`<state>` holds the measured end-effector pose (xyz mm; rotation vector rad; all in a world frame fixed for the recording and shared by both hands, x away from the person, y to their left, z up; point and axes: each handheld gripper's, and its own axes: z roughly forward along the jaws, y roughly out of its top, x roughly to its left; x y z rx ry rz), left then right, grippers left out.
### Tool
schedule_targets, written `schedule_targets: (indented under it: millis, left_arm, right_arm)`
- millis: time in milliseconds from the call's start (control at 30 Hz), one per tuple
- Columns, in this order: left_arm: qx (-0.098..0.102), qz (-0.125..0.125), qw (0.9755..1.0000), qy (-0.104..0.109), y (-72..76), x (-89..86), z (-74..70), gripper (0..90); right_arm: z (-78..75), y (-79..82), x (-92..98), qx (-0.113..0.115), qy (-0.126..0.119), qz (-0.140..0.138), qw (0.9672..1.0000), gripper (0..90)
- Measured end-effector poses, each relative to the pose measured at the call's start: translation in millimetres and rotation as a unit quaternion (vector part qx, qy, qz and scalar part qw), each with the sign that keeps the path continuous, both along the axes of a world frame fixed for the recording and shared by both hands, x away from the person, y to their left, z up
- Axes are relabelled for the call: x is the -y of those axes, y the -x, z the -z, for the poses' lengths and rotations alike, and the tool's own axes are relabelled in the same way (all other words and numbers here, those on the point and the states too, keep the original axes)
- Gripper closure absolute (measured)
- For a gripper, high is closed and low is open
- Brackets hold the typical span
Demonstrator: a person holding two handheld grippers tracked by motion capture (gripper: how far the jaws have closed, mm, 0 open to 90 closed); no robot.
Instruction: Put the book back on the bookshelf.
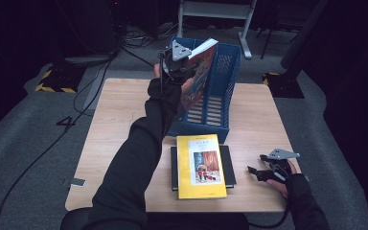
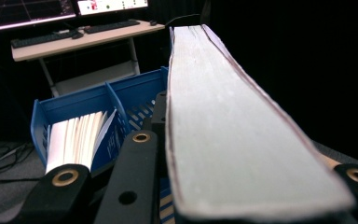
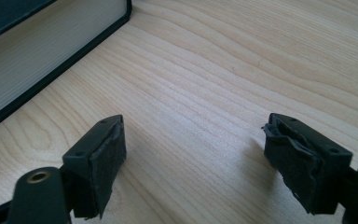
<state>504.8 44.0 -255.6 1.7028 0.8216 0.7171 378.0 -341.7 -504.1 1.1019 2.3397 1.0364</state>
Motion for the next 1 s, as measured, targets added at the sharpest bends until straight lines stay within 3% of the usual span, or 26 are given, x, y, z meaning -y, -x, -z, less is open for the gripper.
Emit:
schedule_targets:
  millis: [267, 1000]
  left_arm:
    - [-0.008, -0.031, 0.9995, 0.000, -12.7, 12.2, 3.3, 73.6]
    - [-0.016, -0.080, 0.9966, 0.009, -45.4, 33.1, 24.0, 73.6]
  right_arm:
    - [0.0, 0.6, 0.0, 0.000, 0.000, 0.000, 1.0000, 20.9]
    - [0.0, 1.7, 0.0, 0.001, 0.000, 0.001, 1.0000, 20.6]
